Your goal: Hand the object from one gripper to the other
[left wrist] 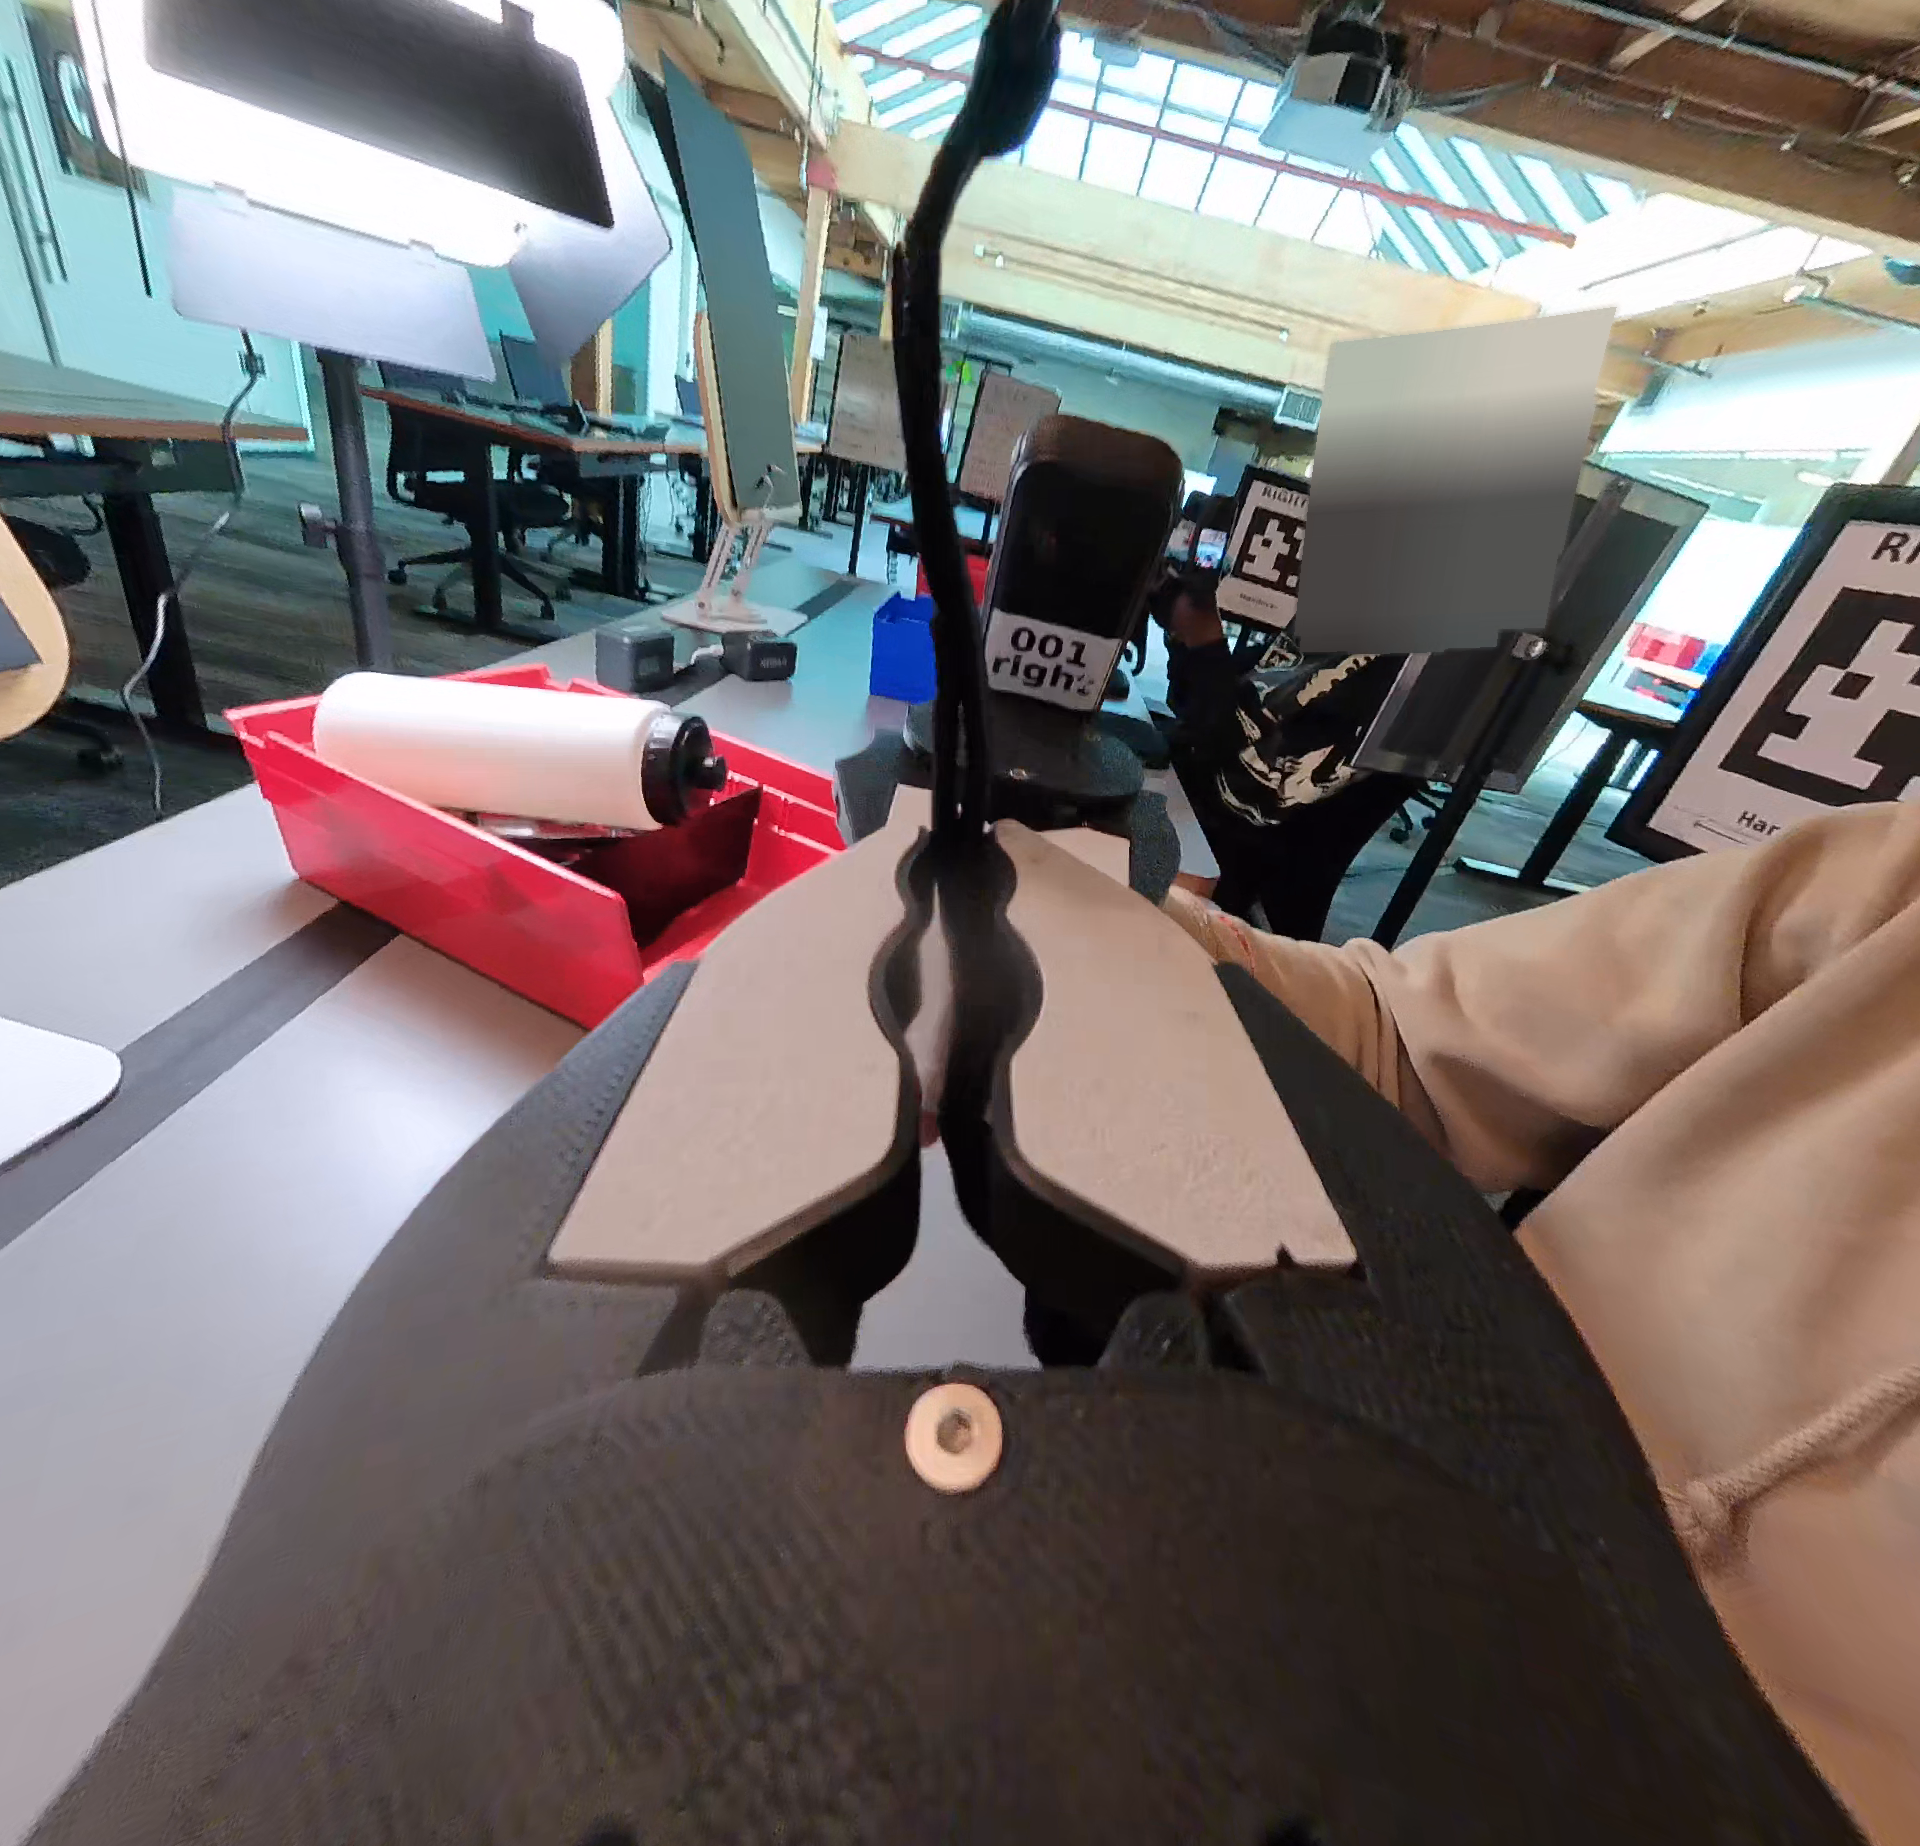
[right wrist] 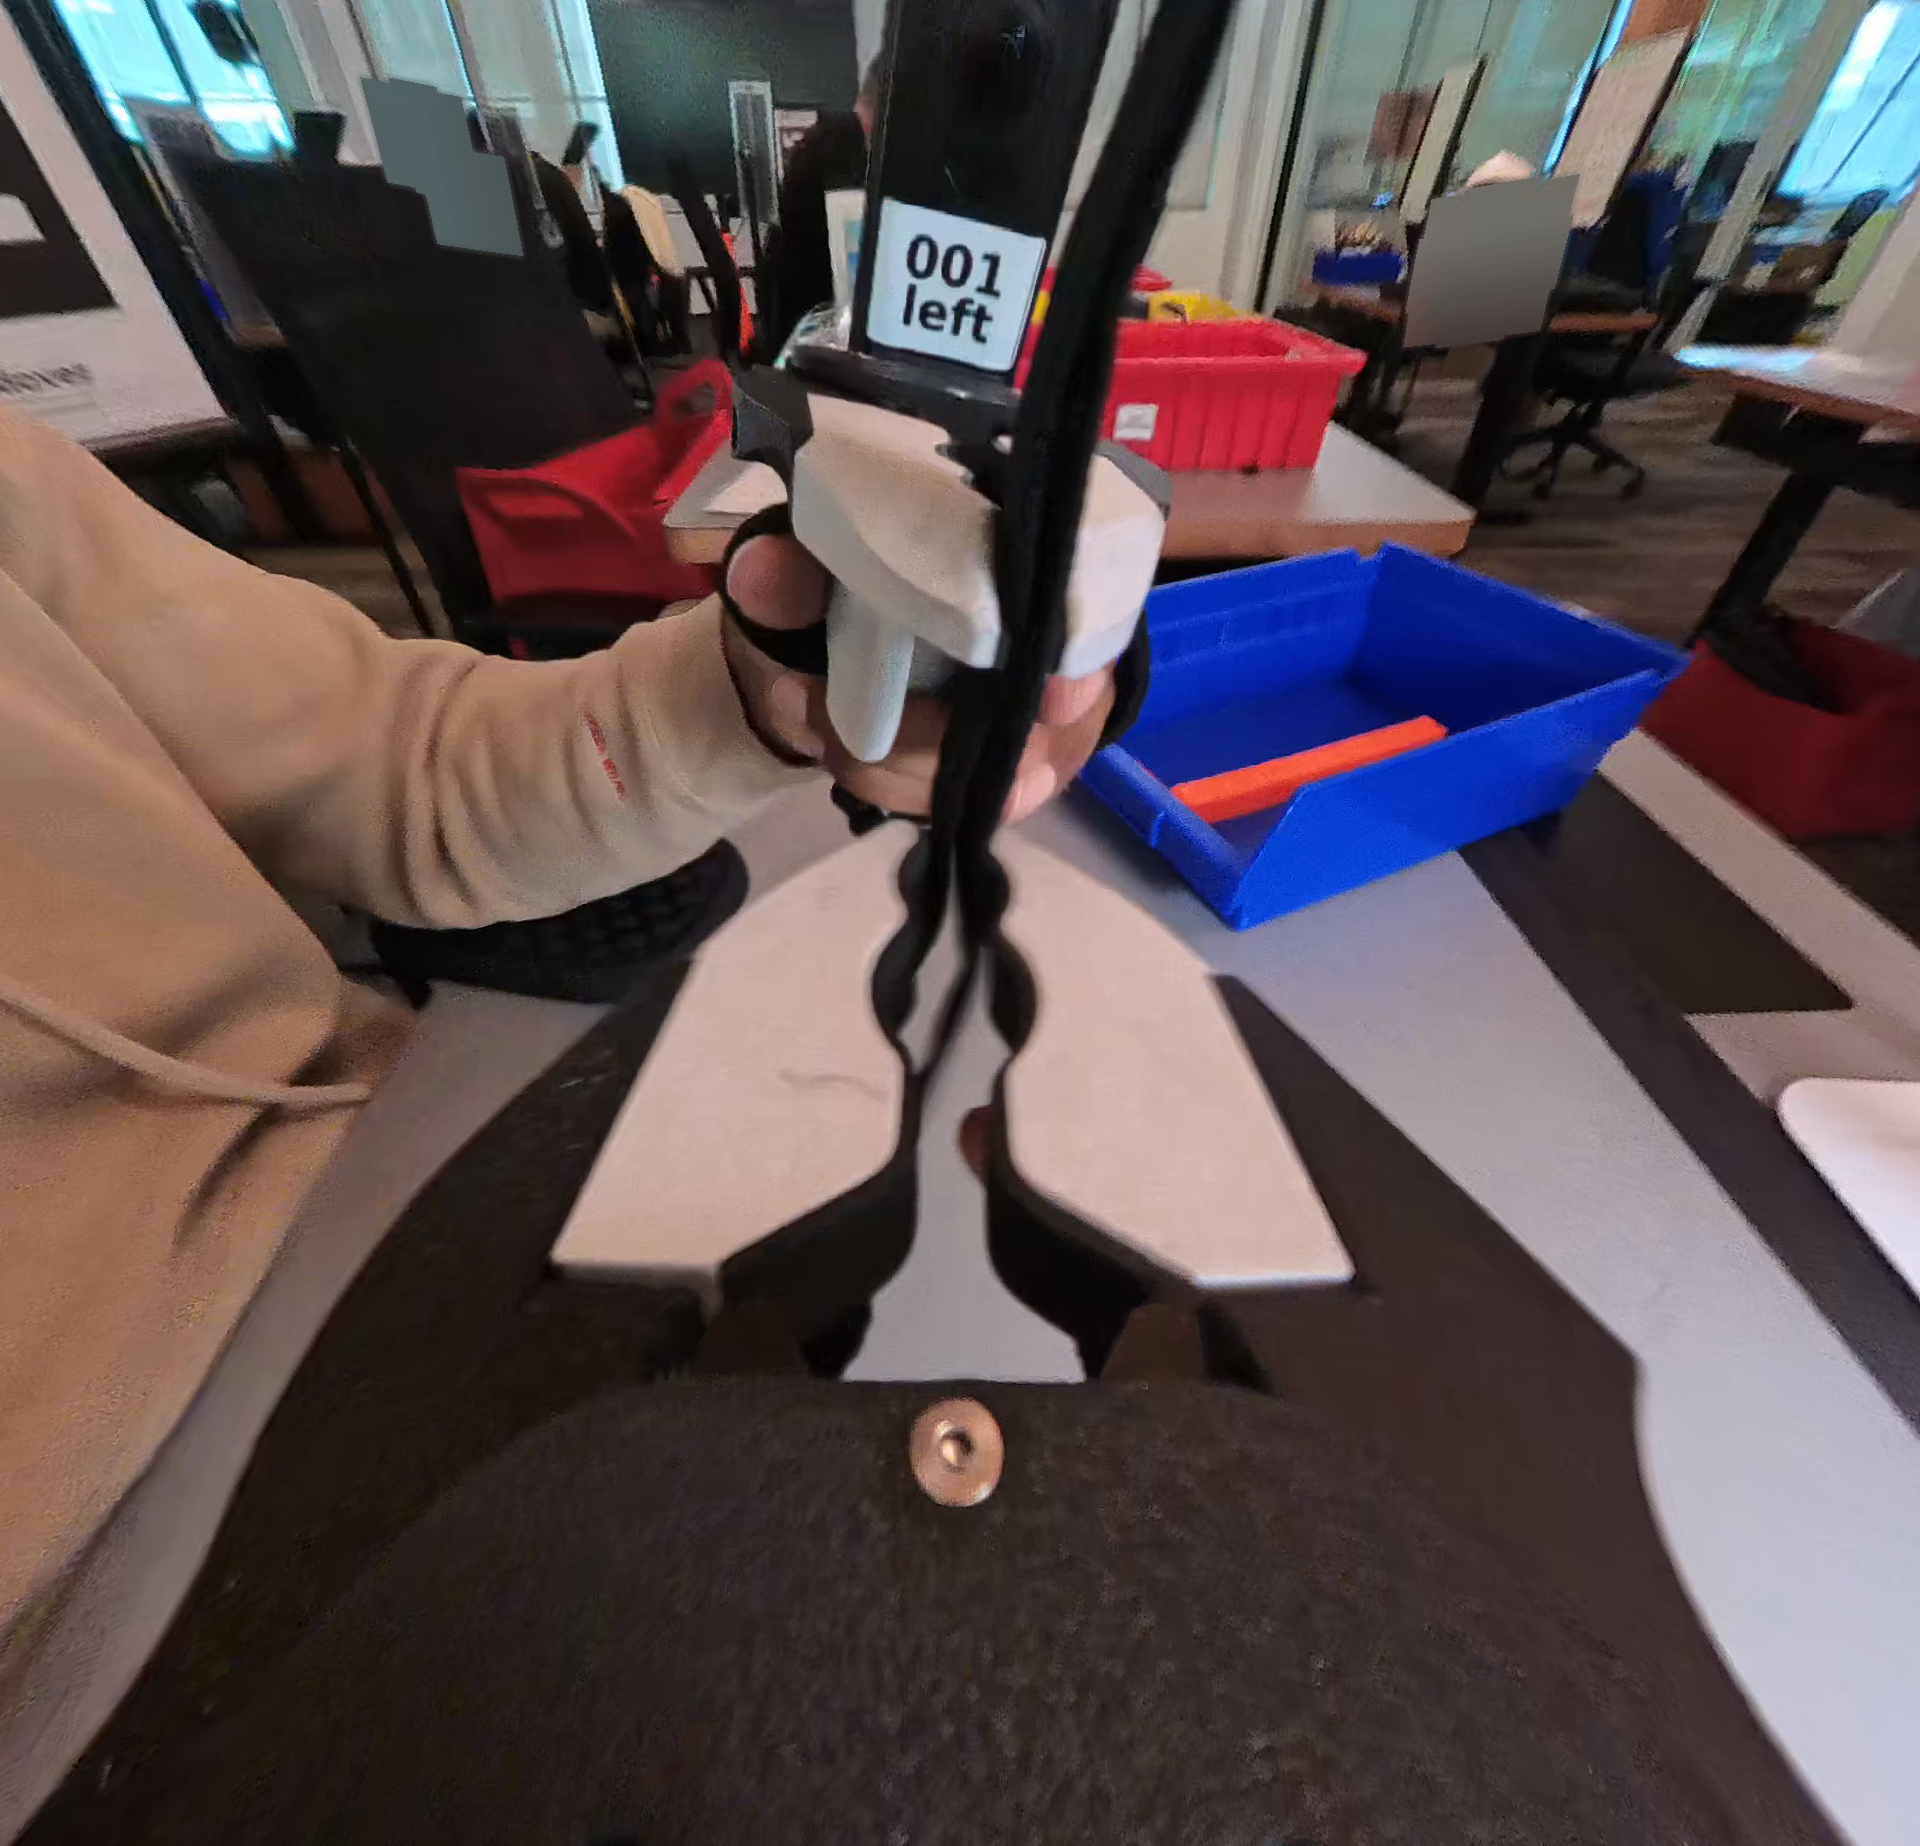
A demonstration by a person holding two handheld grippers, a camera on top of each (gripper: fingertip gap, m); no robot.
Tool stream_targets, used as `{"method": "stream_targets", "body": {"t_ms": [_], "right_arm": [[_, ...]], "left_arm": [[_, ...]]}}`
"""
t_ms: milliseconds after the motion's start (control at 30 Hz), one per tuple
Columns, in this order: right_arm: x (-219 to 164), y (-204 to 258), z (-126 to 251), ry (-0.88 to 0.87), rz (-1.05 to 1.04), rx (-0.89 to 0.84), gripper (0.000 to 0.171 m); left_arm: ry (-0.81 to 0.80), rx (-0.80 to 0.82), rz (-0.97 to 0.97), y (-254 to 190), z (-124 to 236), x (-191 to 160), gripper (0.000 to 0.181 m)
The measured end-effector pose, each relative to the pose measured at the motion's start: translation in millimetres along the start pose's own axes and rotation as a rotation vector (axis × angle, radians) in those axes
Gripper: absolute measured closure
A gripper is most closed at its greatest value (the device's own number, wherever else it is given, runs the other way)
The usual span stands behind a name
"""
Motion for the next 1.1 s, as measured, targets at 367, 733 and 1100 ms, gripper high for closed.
{"method": "stream_targets", "body": {"t_ms": [367,733,1100], "right_arm": [[33,1,20,-0.178,-0.016,-0.008,0.166],[15,-6,16,-0.100,-0.054,-0.004,0.136],[44,2,26,-0.241,0.006,-0.021,0.166]], "left_arm": [[0.196,-0.160,-0.002,-12,-12,-35,0.166],[0.047,-0.050,-0.008,-2,-1,-7,0.176],[0.104,-0.154,-0.057,-13,-1,-18,0.151]]}}
Point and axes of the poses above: each gripper's, where its closed fingertips meet, z back along the fingers, x out of its top, y = z × x across the jaws, the point moved 3 cm from there along z, back along the fingers, and after that the axes turned 10 degrees about z, right-handed, at the moved point
